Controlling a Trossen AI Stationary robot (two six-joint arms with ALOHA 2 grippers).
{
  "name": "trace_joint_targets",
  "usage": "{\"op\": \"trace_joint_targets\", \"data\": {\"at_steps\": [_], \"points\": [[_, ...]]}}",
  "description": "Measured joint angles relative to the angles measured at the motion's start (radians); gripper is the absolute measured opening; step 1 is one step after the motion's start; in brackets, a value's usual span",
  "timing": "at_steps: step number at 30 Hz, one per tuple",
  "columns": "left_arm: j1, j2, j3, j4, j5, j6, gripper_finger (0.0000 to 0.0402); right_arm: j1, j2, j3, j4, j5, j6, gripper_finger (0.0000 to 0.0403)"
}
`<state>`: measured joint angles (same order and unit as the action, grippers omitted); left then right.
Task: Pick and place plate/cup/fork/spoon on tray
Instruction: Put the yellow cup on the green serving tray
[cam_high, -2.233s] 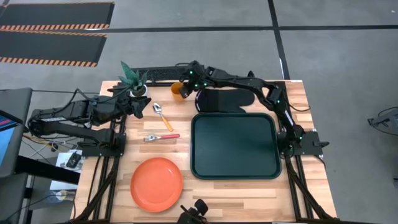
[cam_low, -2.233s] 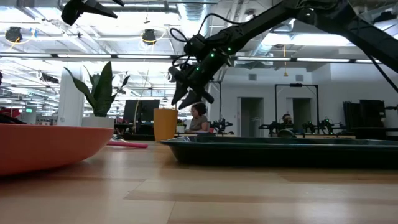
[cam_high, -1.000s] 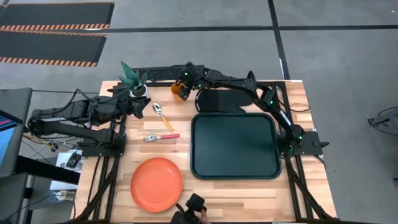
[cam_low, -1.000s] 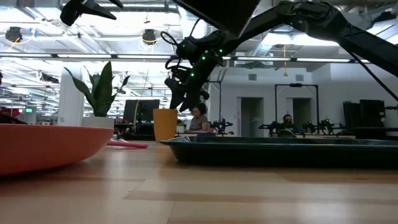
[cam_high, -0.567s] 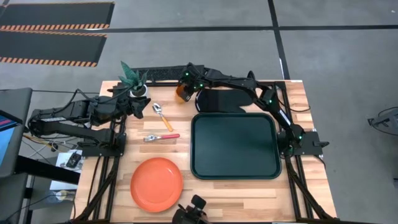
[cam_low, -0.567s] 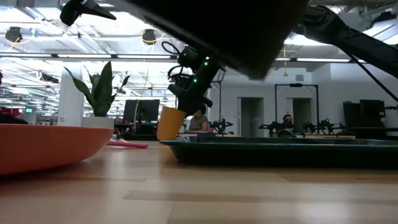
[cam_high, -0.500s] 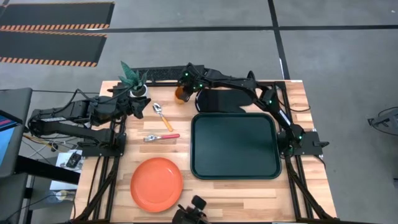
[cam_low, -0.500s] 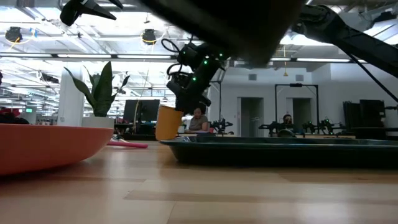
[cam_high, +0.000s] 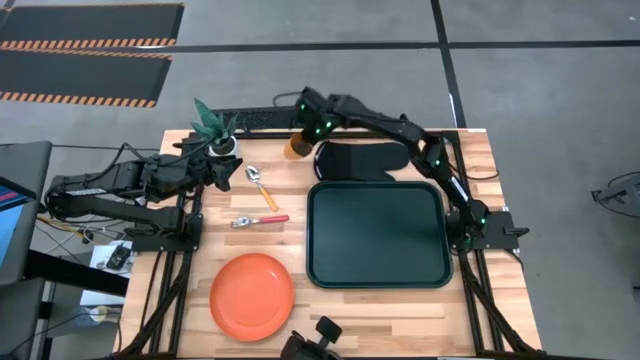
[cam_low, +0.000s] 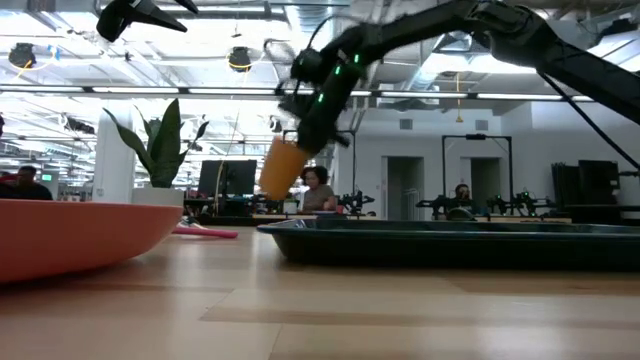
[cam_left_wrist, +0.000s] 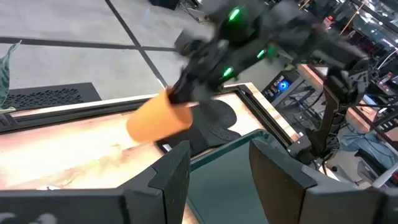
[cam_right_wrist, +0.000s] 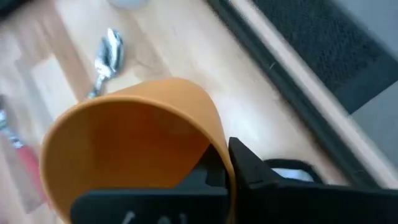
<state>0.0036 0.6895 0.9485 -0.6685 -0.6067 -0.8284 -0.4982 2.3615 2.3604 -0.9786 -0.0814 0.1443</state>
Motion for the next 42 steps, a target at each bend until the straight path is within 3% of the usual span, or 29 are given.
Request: {"op": "trace_joint_targets", "data": {"at_steps": [5,13,22,27,32,42], "points": [[0.000,0.000,0.000,0.000,0.000,0.000,0.0151,-0.024,-0.179,-0.064,-0.227,-0.038,-0.041,0.0004],[0.000,0.000,0.000,0.002,-0.004,-0.003,0.0151,-0.047,-0.489,-0.237,-0.478,0.033,-0.037,0.0003],[0.000,0.000,0.000,0.005,-0.008,-0.005,0.0151,-0.033,-0.987,-0.918,-0.405,0.088,0.212,0.0003],[0.000,0.000,0.000,0.005,-0.022,-0.022,0.0151,-0.022,-1.171,-1.209,-0.338,0.099,0.361,0.0003],[0.000,0.000,0.000,0.005,-0.070,-0.029,0.0151,-0.013,-1.228,-1.377,-0.251,0.137,0.424,0.0003],[0.000,0.000,0.000,0.004,-0.116,-0.029,0.0151,-0.038,-1.179,-1.497,-0.150,0.190,0.434,0.0005]]}}
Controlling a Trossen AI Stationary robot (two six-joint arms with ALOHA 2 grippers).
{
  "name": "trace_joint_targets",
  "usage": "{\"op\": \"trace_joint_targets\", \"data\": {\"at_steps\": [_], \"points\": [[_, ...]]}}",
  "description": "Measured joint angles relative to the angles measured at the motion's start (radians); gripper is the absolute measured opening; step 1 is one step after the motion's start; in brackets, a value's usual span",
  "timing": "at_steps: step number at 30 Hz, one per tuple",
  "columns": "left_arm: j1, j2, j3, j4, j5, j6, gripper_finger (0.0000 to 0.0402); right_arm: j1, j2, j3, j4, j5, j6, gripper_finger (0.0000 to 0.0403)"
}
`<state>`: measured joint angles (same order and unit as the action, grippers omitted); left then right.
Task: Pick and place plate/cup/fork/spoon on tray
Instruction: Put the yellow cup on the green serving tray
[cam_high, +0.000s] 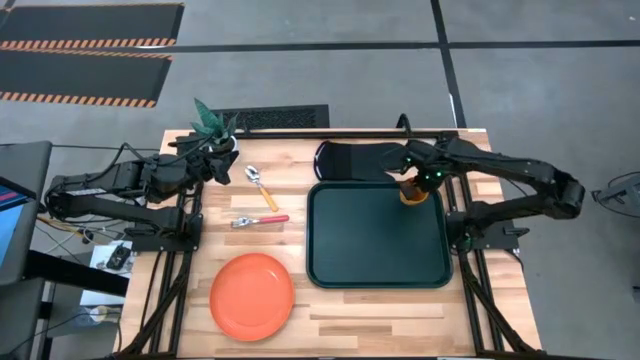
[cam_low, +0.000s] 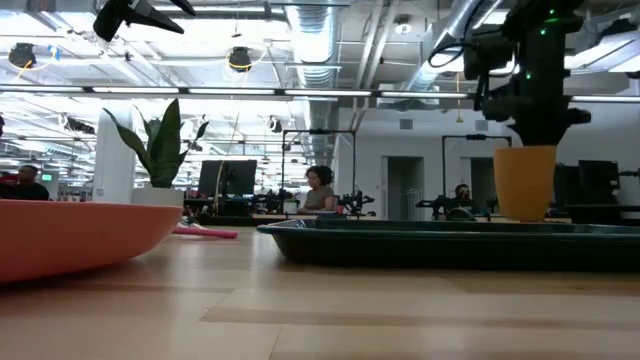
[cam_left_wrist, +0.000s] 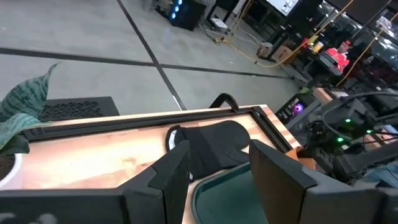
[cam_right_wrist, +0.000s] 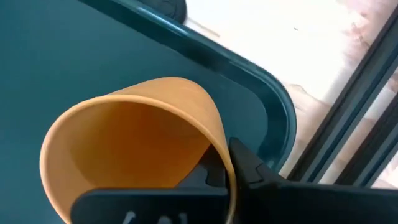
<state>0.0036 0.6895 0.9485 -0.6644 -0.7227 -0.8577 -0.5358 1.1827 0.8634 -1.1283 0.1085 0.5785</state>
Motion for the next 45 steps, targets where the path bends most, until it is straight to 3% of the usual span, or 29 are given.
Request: {"op": "trace_joint_targets", "data": {"at_steps": [10,28,45], "points": [[0.000,0.024,0.000,0.000,0.001,-0.003,0.0151,-0.073,0.034,-0.044,0.091,0.000,-0.049,0.0011],[0.000,0.064,0.000,0.022,0.035,-0.004,0.0151,-0.135,0.031,-0.088,0.102,-0.031,-0.092,0.0025],[0.000,0.064,0.000,0.027,0.020,-0.003,0.0152,-0.135,0.034,-0.093,0.120,-0.031,-0.091,0.0136]]}}
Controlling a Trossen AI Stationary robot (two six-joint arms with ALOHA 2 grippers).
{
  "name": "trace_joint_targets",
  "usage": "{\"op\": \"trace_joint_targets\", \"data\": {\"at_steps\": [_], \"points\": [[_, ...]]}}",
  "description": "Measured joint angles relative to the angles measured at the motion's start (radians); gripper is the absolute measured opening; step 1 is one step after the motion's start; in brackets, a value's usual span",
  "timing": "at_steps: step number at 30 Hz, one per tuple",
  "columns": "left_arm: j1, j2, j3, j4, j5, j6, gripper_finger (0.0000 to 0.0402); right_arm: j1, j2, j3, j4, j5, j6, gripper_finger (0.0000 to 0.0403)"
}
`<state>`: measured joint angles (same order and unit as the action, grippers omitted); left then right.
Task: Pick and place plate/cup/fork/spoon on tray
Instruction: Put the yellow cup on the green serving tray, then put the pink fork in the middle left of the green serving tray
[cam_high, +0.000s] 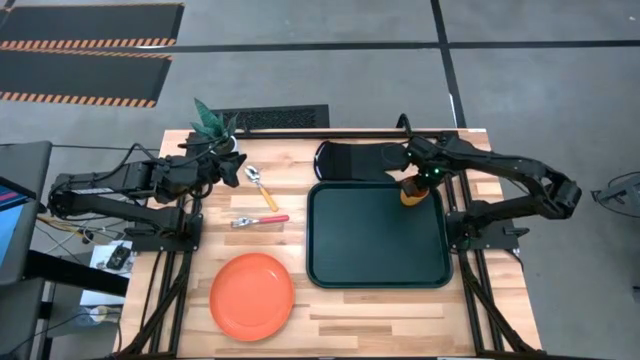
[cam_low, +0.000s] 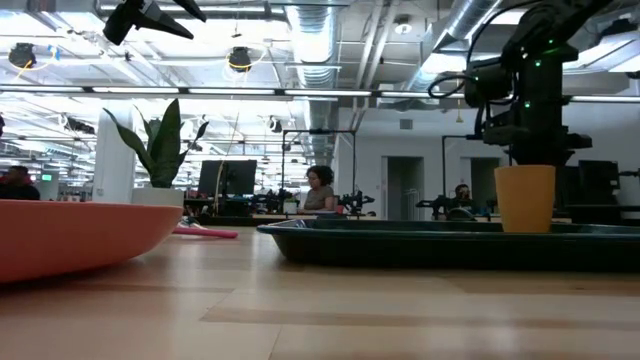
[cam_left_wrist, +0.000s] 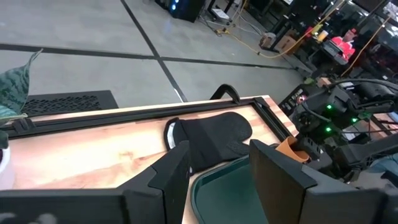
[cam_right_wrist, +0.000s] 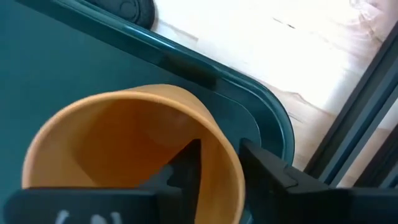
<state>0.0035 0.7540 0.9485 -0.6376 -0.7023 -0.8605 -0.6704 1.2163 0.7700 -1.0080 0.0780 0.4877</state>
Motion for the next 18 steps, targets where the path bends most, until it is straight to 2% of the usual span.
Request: {"op": "trace_joint_targets", "data": {"at_steps": [4,9,13,18], "points": [[0.000,0.000,0.000,0.000,0.035,0.032,0.0164,0.000,0.000,0.049,-0.018,0.000,-0.025,0.0172],[0.000,0.006,0.000,0.000,0.064,0.067,0.0202,0.000,-0.001,0.149,-0.071,-0.001,-0.051,0.0206],[0.000,0.022,0.000,-0.032,0.105,0.071,0.0239,0.000,-0.001,0.238,-0.110,-0.001,-0.062,0.0216],[0.025,0.074,0.001,-0.181,0.247,0.054,0.0262,0.004,-0.002,0.357,-0.157,-0.001,-0.075,0.0214]]}}
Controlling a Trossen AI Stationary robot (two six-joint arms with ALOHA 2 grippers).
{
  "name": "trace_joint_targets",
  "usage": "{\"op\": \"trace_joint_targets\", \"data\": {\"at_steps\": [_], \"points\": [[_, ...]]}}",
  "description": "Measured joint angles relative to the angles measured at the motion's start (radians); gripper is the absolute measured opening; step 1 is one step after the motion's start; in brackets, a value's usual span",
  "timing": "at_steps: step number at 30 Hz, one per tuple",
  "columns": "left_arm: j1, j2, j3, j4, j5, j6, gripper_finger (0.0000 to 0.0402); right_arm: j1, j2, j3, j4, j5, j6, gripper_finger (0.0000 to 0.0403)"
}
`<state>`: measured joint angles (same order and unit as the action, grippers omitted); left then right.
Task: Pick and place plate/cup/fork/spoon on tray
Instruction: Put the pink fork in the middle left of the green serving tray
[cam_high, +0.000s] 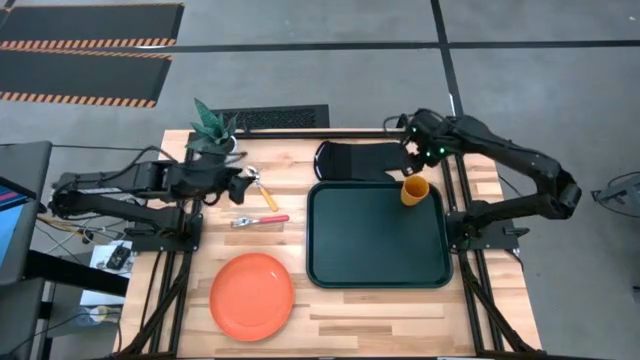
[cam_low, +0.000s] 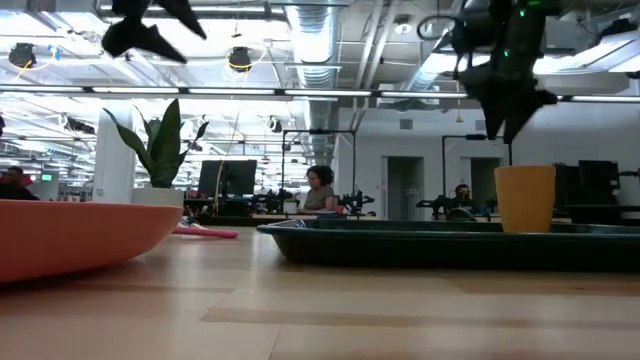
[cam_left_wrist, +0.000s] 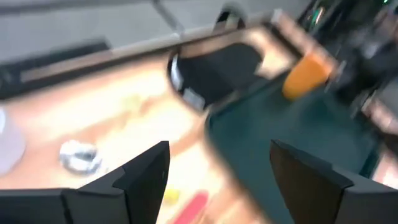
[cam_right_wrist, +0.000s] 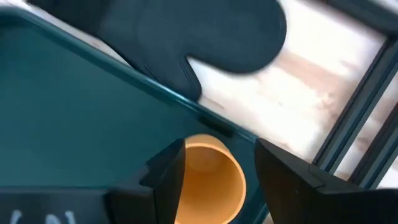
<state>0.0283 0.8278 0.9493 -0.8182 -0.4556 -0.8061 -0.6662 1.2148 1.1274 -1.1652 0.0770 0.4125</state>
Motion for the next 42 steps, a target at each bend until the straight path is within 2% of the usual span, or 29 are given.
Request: {"op": "trace_joint_targets", "data": {"at_steps": [3,11,18,20,22,26,36,39,42], "points": [[0.017,0.048,0.000,-0.074,0.067,0.029,0.0262,0.008,0.000,0.068,-0.018,0.000,-0.008,0.0211],[0.046,0.199,0.000,-0.200,0.146,0.134,0.0258,0.079,0.000,0.202,-0.031,0.000,-0.020,0.0210],[0.007,0.223,0.000,-0.292,0.337,0.154,0.0258,0.224,0.000,0.225,0.015,-0.002,0.008,0.0208],[-0.030,0.210,-0.001,-0.344,0.342,0.116,0.0258,0.274,0.000,0.225,0.045,-0.002,0.021,0.0208],[-0.070,0.201,-0.002,-0.360,0.304,0.085,0.0258,0.317,0.000,0.225,0.084,-0.002,0.029,0.0209],[-0.101,0.197,-0.050,-0.328,0.223,0.076,0.0258,0.386,0.000,0.225,0.149,-0.001,0.032,0.0209],[-0.064,0.266,-0.243,-0.148,0.251,0.426,0.0258,0.438,0.001,0.225,0.149,0.001,0.014,0.0203],[-0.025,0.287,-0.272,-0.073,0.321,0.470,0.0258,0.436,0.001,0.225,0.149,0.001,0.005,0.0203],[0.003,0.303,-0.272,-0.035,0.315,0.463,0.0258,0.435,0.001,0.225,0.151,0.001,0.004,0.0201]]}}
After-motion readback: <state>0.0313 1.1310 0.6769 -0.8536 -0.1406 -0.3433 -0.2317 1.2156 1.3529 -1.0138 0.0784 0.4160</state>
